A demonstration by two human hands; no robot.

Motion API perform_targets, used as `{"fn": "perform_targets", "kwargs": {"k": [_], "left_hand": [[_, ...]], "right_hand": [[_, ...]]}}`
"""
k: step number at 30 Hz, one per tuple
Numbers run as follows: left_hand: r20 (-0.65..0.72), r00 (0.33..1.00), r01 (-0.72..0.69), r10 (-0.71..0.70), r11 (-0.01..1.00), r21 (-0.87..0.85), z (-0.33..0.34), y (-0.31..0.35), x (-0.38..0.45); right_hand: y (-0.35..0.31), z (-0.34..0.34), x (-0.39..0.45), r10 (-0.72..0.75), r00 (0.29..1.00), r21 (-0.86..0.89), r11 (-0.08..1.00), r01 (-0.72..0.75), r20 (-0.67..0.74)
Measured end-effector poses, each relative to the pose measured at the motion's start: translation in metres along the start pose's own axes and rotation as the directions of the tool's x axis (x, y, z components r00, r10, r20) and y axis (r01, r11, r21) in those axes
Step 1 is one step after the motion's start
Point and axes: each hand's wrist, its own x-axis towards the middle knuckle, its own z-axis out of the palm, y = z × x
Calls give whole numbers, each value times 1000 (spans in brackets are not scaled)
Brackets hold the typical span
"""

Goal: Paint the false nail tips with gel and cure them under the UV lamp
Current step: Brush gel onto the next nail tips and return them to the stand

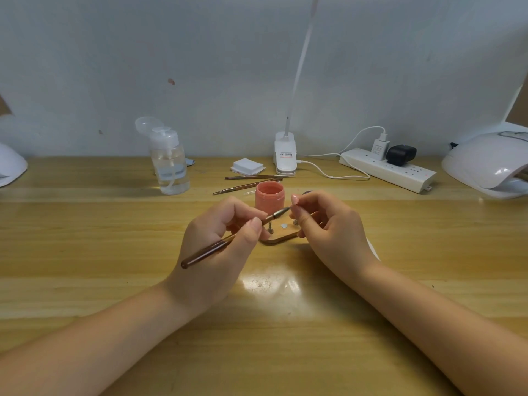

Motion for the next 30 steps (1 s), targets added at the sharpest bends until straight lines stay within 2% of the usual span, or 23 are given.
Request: {"fn": "perform_targets", "kwargs": {"k": [3, 8, 14, 18, 22, 26, 30], "left_hand": [[-27, 999, 24, -25, 999, -21, 2, 0, 1], [33, 999, -10, 8, 998, 61, 1, 0, 0], [-34, 999, -19, 22, 997, 68, 1, 2, 2], [27, 1000, -6, 4, 995, 103, 0, 0, 1], [6, 999, -47, 47, 992, 114, -3, 1, 1], [-28, 1000, -3, 6, 993, 118, 1, 2, 3], [14, 999, 35, -36, 995, 91, -1, -2, 1]], "right_hand": [[0, 0, 0, -7, 1000, -5, 1000, 6, -10], [0, 0, 0, -8, 1000, -27, 1000, 8, -7], [0, 0, -1, -9, 1000, -24, 1000, 9, -14], [1, -1, -1, -5, 1000, -29, 1000, 5, -7], [1, -1, 0, 7, 1000, -22, 1000, -7, -14], [1, 0, -1, -16, 1000, -44, 999, 15, -25], [1, 0, -1, -22, 1000, -54, 998, 21, -22]]}}
